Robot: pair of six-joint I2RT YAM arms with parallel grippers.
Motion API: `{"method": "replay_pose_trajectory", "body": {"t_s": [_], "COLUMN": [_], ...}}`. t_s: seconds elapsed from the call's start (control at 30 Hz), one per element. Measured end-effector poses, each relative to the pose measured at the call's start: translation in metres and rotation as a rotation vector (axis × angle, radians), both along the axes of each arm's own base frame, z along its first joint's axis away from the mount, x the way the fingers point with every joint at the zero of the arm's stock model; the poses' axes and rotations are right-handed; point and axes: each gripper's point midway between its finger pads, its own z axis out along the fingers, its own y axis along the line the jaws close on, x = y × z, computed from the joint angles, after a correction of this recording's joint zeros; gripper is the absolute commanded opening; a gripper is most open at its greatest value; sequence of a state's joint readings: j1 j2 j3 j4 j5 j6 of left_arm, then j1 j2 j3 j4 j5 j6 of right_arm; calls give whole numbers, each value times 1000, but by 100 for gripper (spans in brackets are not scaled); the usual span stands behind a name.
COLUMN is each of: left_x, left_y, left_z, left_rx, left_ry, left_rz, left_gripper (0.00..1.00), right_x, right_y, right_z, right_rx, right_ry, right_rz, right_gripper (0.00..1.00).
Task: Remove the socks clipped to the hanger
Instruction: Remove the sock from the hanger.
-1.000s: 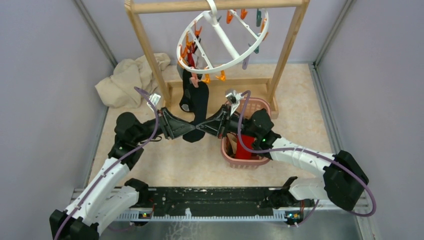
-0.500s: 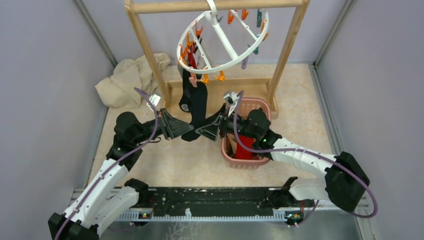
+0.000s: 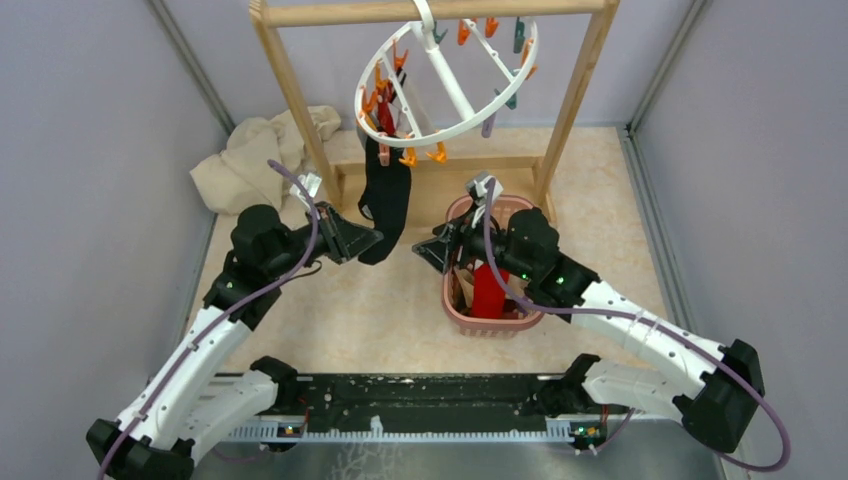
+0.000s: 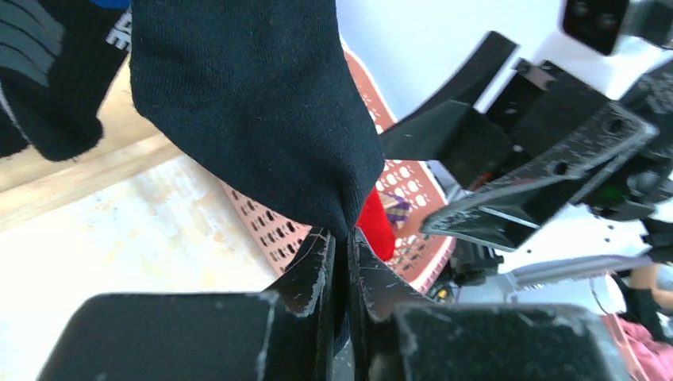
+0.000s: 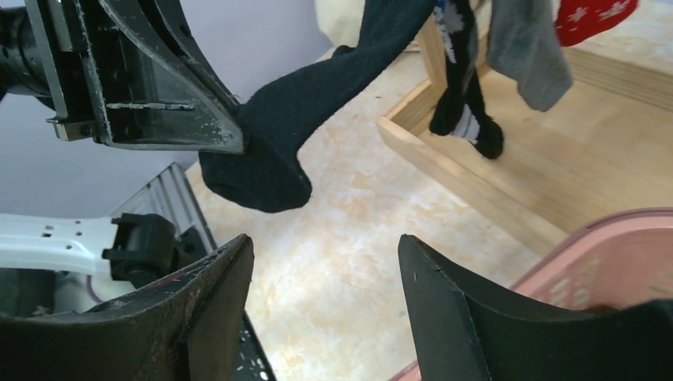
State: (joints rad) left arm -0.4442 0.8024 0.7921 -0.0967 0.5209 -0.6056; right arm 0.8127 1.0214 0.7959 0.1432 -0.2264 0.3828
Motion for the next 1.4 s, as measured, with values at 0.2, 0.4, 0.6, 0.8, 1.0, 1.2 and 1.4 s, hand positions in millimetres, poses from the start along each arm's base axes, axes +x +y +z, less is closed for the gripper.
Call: {"method": "replay_pose_trajectory", "body": {"t_s": [0.2, 0.4, 0.6, 0.8, 1.0, 1.2, 1.4], "left_x": [23, 40, 51, 54, 57, 64, 70], "left_y": [1, 9, 15, 0, 1, 6, -7], "left_z": [-18, -44, -54, -53, -75, -89, -94], "left_rx": [119, 273, 422, 580, 783, 1028, 1193], "left_ry": [30, 62, 39, -30, -75, -129, -173], "left_rz": [106, 228, 349, 441, 565, 711, 839], "left_gripper": [11, 10, 9, 9, 9, 10, 11], "right_x": [7, 8, 8, 7, 2, -2, 1], "right_y": [-12, -22, -25, -25, -33, -54, -69], "right_z": [12, 9, 20, 59, 120, 156, 181], "right_rx": [-45, -95, -104, -55, 7, 10, 8], "right_ry": [-25, -10, -12, -57, -149, -217, -260], "right_rz": [-63, -100, -112, -108, -113, -168, -226], "right_gripper": [69, 70, 66, 55, 55, 55, 55]}}
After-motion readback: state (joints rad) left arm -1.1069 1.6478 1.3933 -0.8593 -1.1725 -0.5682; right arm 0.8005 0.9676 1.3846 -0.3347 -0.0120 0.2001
